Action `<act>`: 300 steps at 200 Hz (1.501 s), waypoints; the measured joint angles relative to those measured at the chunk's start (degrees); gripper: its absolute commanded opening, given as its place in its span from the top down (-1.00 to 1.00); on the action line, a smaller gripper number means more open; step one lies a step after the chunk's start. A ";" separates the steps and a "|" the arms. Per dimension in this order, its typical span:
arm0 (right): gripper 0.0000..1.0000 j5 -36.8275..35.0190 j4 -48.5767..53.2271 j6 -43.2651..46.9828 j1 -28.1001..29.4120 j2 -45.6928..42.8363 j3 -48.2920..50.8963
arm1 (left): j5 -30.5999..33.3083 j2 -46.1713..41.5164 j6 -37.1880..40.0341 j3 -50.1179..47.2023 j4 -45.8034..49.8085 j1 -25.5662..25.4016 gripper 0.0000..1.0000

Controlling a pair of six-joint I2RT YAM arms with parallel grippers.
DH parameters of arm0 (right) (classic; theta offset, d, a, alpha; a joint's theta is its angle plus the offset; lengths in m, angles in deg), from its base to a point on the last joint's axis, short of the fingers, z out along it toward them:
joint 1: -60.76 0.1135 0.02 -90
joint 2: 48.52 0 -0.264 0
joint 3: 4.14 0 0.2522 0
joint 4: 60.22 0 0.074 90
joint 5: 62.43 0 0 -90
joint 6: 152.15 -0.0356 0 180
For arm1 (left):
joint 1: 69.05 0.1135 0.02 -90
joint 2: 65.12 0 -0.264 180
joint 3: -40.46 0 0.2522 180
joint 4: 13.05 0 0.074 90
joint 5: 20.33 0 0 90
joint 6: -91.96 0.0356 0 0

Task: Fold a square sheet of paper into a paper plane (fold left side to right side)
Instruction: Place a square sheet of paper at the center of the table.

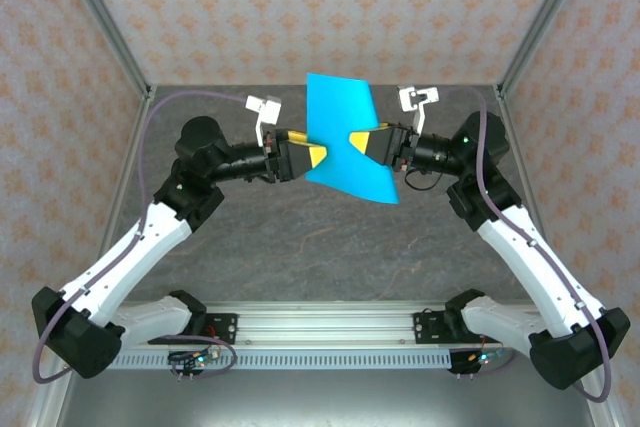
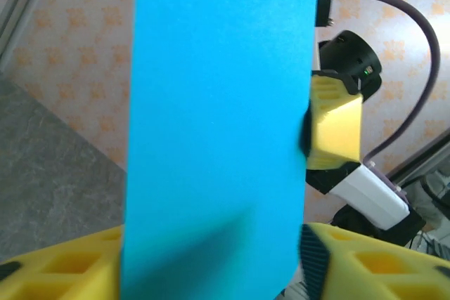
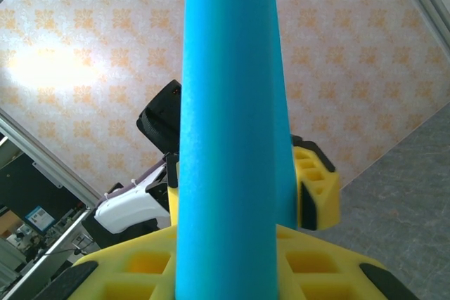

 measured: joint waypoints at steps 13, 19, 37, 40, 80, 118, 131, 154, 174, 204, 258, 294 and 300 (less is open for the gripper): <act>0.46 -0.07 0.09 0.35 0.09 0.00 0.00 | 0.04 -0.50 0.48 0.00 0.00 -0.26 0.34; 0.46 -0.17 0.17 0.46 0.09 0.00 0.00 | 0.02 -0.63 0.98 0.00 0.00 -0.26 0.42; 0.43 -0.50 1.36 1.49 0.09 -0.15 0.00 | 0.24 -1.07 1.86 0.00 0.26 -0.26 0.67; 0.43 -0.63 1.57 1.68 0.09 -0.20 0.00 | 0.26 -1.09 1.66 -0.02 0.28 -0.24 0.71; 0.08 -3.30 7.43 6.19 0.09 -1.11 0.00 | 1.75 -1.81 4.07 -1.75 2.58 -0.26 0.96; -0.39 -11.93 18.99 14.19 0.09 -2.32 0.00 | 5.92 -2.21 4.68 -7.28 5.90 -0.26 1.00; -0.50 -16.28 22.88 16.41 0.09 -2.40 0.00 | 7.98 -2.19 4.59 -9.84 6.64 -0.26 1.00; -0.69 -24.74 28.87 19.91 0.09 -1.95 0.02 | 11.76 -1.44 4.00 -14.27 7.74 -0.26 1.00; -0.82 -30.62 31.87 21.62 0.09 -0.72 0.46 | 14.99 1.27 3.04 -16.79 8.04 -0.26 1.00; -0.84 -35.23 32.09 21.11 0.09 2.27 3.87 | 19.34 10.21 0.70 -19.71 6.82 -0.26 1.00; 0.15 -36.68 28.20 16.26 0.09 13.66 11.41 | 26.40 30.21 1.25 -19.19 8.37 -0.24 1.00; 0.40 -35.82 25.24 13.09 0.09 23.34 12.31 | 28.46 33.73 3.30 -15.47 11.30 -0.24 1.00; 0.41 -35.56 24.39 12.61 0.09 24.85 12.48 | 28.70 33.73 3.69 -14.82 11.63 -0.24 1.00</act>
